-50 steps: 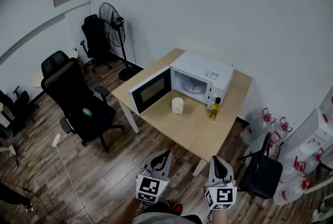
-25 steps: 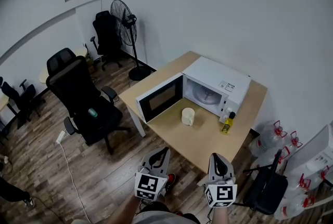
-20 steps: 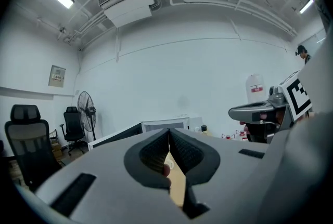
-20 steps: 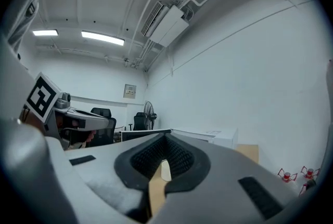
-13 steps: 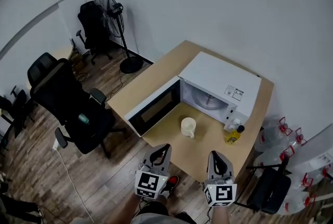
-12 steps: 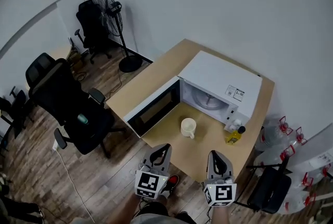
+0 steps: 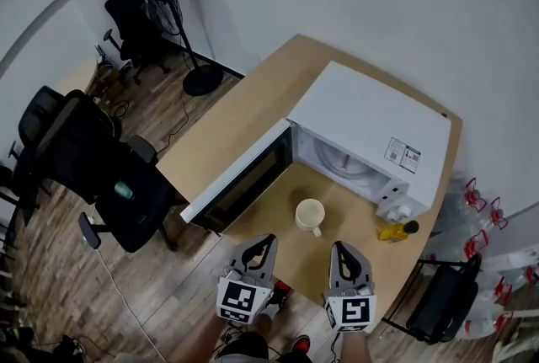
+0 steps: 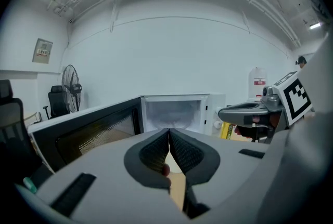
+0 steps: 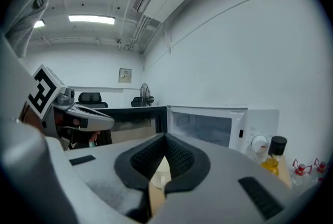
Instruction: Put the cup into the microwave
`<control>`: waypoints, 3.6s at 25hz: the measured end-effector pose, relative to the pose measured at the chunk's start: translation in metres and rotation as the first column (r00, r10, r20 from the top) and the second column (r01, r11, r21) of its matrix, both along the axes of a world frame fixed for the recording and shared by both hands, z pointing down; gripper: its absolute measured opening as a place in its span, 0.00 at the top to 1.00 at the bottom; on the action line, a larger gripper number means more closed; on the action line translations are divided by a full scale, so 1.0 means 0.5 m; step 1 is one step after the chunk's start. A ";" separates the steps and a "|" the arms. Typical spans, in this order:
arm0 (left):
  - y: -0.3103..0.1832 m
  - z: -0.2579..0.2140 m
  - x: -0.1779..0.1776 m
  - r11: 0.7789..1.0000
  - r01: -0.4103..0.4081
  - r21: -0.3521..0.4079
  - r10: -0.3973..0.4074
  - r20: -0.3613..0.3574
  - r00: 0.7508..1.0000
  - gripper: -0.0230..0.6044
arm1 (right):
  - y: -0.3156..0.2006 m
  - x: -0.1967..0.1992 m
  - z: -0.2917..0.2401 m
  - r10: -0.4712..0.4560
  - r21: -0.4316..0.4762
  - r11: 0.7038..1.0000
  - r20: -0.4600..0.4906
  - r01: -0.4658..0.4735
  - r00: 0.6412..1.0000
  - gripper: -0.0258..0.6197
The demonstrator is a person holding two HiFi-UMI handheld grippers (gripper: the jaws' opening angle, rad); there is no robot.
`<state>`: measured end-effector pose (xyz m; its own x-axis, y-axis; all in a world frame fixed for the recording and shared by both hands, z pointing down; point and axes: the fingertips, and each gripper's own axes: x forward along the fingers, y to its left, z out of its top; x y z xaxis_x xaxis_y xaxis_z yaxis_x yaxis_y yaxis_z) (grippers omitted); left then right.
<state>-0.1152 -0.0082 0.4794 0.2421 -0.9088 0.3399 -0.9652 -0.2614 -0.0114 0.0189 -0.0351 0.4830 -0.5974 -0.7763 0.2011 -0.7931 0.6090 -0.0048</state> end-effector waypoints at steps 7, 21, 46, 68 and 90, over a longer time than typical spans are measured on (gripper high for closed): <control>-0.044 0.105 -0.014 0.997 -0.007 -0.071 0.006 -0.015 1.000 0.92 | -0.042 -0.017 0.118 -0.004 -0.080 0.997 -0.028 0.002 1.000 0.94; -0.074 0.218 -0.017 0.990 -0.011 -0.139 0.008 -0.021 1.000 0.93 | -0.052 -0.050 0.257 -0.091 -0.195 0.977 -0.038 0.082 0.995 0.87; -0.084 0.273 -0.044 0.984 -0.004 -0.181 0.002 -0.012 1.000 0.93 | -0.076 -0.080 0.324 -0.087 -0.187 0.980 -0.134 0.061 0.987 0.88; -0.098 0.083 -0.048 0.999 -0.036 -0.036 0.036 0.000 0.999 0.92 | -0.080 -0.046 0.130 0.012 -0.077 0.997 -0.062 -0.017 0.998 0.89; -0.181 -0.040 0.015 0.982 -0.182 0.057 0.182 0.005 0.983 0.92 | -0.137 0.010 -0.016 0.225 0.043 0.973 0.033 -0.226 0.974 0.89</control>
